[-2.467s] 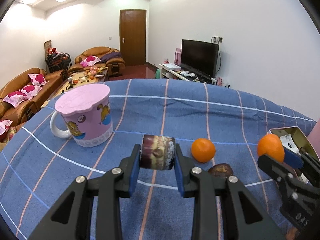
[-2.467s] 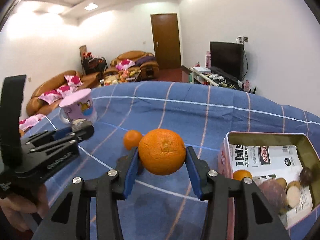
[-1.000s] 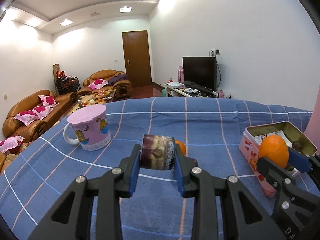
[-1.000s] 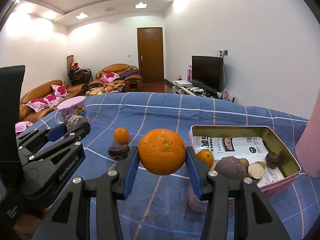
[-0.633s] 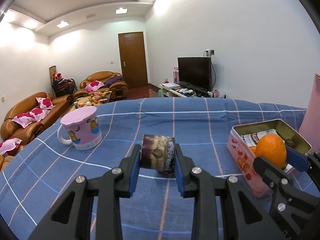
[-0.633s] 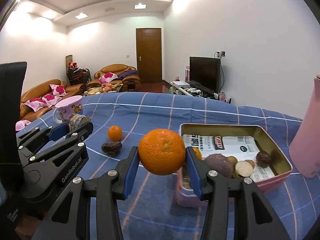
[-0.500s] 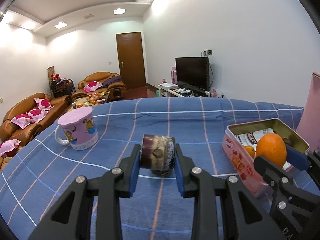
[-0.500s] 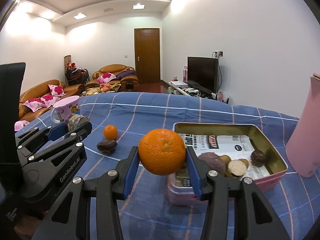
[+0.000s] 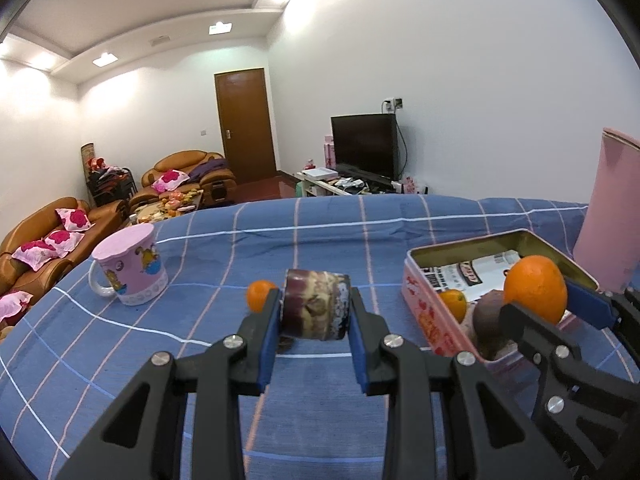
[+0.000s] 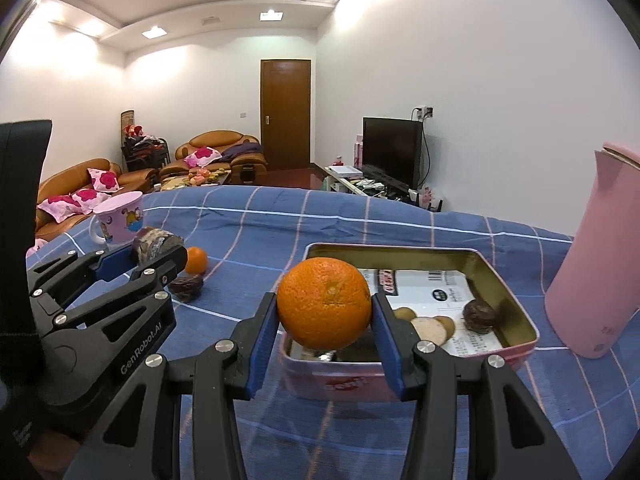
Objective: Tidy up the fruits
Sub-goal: 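Carry the snack cake and orange in both tools over the pink tin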
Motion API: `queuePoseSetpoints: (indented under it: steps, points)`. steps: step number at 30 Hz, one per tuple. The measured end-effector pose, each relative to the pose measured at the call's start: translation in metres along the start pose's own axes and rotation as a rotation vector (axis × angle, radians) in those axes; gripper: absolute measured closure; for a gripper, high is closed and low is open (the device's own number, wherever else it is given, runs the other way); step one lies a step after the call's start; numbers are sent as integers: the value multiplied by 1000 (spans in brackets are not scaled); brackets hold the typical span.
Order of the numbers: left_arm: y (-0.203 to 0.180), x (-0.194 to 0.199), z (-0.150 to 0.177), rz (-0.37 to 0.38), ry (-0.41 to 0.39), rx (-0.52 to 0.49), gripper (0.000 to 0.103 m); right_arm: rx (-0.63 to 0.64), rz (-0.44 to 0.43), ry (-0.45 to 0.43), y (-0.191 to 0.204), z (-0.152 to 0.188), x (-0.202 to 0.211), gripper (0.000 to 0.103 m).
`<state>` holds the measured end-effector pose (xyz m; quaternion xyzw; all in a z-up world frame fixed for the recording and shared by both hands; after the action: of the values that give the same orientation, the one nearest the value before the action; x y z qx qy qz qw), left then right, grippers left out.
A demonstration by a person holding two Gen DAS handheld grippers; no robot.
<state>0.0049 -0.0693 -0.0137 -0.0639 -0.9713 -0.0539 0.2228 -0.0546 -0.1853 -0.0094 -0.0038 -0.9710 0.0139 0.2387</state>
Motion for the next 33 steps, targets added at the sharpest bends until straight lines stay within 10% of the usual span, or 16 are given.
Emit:
queuePoseSetpoints:
  steps: [33]
  points:
    - [-94,-7,-13,130,2,-49,70,-47,126,-13,-103,-2,4,54]
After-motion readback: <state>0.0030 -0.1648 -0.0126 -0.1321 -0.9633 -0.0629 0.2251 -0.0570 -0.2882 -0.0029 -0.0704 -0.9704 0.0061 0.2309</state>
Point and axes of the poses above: each gripper's, at about its wrist camera, not at the fingertips, and x roughly against the way its jaws point, y to its left, z to its underside, the point moved 4 cm from there along -x, roughly the way its jaws point, and after that the axes turned 1 degree about z, right-handed, at the moved point
